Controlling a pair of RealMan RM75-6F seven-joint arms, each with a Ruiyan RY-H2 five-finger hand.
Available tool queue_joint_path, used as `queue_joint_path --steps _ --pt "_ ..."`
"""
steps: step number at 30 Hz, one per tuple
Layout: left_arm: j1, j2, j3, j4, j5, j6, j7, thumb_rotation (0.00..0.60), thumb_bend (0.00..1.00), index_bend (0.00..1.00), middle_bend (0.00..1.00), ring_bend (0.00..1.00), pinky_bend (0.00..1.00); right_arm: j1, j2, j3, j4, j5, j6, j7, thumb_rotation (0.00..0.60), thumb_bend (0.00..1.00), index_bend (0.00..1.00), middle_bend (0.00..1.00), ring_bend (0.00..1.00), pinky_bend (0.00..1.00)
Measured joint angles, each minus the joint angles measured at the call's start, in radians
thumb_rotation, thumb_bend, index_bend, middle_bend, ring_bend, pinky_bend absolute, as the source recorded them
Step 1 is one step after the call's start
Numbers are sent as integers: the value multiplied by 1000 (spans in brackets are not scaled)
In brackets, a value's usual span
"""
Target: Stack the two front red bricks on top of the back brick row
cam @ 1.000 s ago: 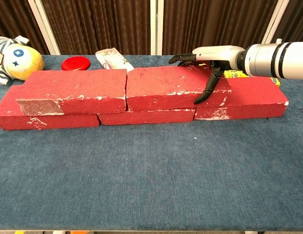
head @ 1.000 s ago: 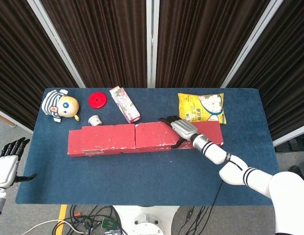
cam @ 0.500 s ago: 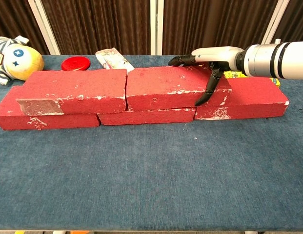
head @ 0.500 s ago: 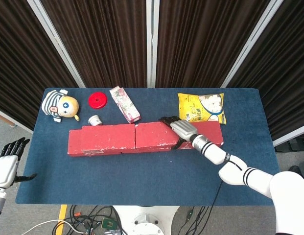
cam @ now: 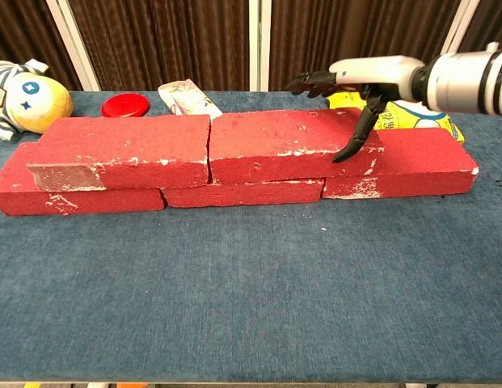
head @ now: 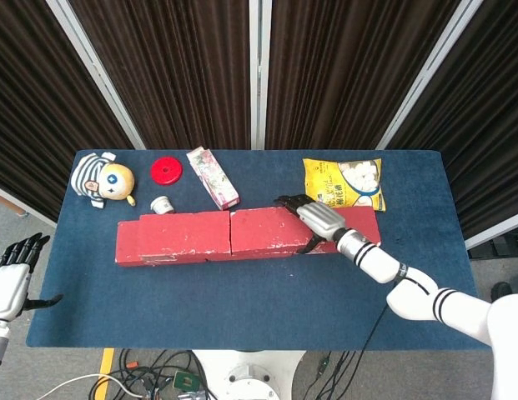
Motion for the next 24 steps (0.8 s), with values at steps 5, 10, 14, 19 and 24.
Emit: queue_joint_path --steps 5,10,14,19,24 --pt "1 4 -5 -7 6 12 -10 600 0 0 0 0 0 -34 108 10 -86 12 40 7 600 0 0 0 0 0" --pt "1 3 -5 -9 9 13 -4 600 0 0 0 0 0 -65 142 19 -66 59 51 -17 600 0 0 0 0 0" --pt "-1 2 -4 -10 9 11 3 600 0 0 0 0 0 -74 121 21 4 90 36 -48 600 2 0 0 0 0" --pt "-2 2 -2 -12 8 6 8 600 0 0 0 0 0 -81 51 23 117 128 2 -83 600 55 0 0 0 0" --pt "-3 1 1 -11 3 -2 9 600 0 0 0 0 0 -78 0 23 195 139 -23 -139 600 81 0 0 0 0"
